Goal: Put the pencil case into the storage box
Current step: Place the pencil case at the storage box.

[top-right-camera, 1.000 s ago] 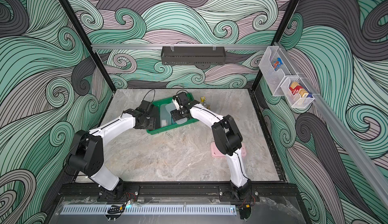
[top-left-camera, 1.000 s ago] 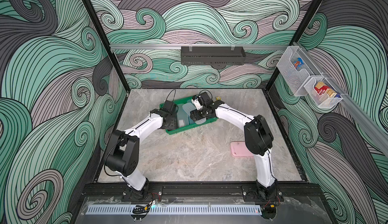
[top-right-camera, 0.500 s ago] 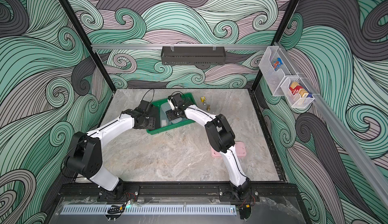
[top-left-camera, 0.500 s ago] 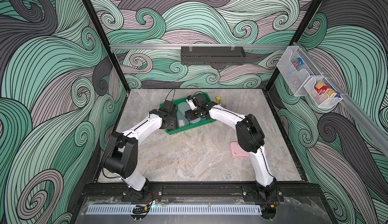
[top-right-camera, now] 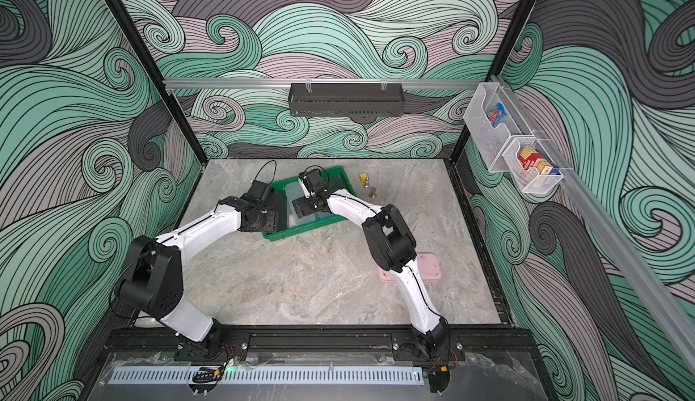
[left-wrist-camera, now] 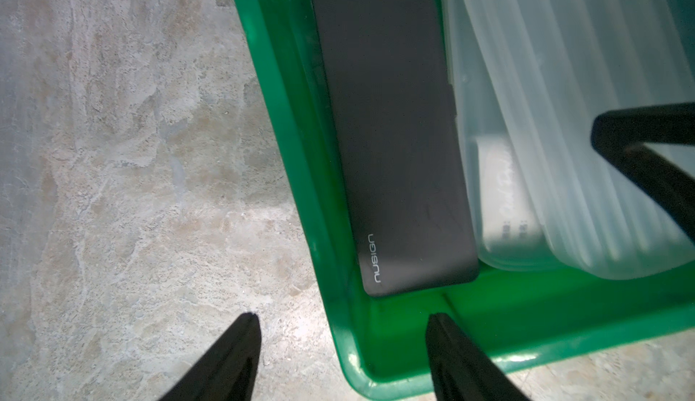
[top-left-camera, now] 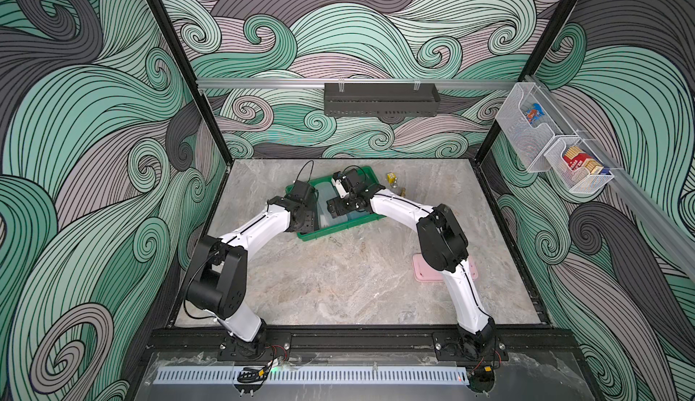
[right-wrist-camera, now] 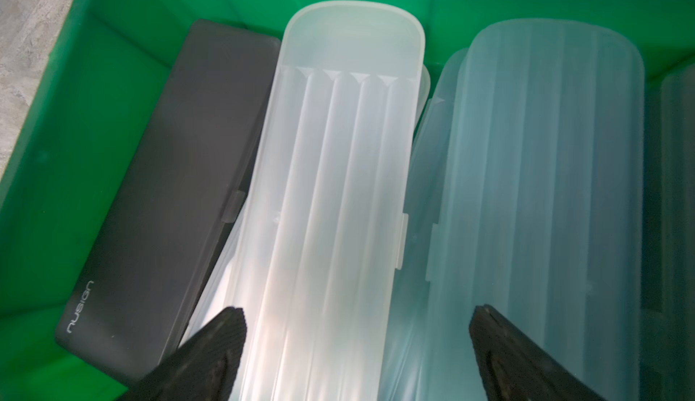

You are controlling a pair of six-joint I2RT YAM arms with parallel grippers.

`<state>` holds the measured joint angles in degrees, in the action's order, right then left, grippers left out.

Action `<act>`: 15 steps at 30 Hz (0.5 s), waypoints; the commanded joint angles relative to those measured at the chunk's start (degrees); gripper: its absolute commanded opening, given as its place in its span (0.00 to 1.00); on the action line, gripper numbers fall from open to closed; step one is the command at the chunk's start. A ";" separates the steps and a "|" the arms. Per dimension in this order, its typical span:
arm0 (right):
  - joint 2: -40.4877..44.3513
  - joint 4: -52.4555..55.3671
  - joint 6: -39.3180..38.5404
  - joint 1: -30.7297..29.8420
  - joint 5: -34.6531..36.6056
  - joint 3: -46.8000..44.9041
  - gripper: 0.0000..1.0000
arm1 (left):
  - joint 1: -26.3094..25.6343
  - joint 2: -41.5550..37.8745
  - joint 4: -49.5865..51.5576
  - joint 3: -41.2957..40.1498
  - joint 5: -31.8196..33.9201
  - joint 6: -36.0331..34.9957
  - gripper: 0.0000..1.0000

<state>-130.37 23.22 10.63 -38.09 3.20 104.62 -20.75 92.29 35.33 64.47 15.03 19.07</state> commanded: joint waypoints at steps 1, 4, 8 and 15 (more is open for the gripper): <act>4.91 -1.40 -0.93 -0.15 0.62 -3.08 0.94 | 0.52 -2.10 -0.09 -0.53 0.91 1.15 0.74; 7.41 -3.22 -1.63 -0.40 -4.00 -4.73 0.86 | 1.04 -5.21 -1.42 -2.40 1.14 3.02 0.76; 5.69 -5.04 -3.08 -1.72 -12.10 -0.88 0.73 | 3.36 -10.35 -3.87 -5.73 1.50 6.09 0.89; -2.71 -3.81 -2.77 -4.01 -17.43 8.12 0.70 | 5.90 -16.67 -7.16 -10.06 1.71 7.30 0.99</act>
<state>-128.84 19.16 8.05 -41.32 -10.07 110.43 -15.22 76.75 30.41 55.77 15.99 24.97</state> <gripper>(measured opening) 0.700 0.986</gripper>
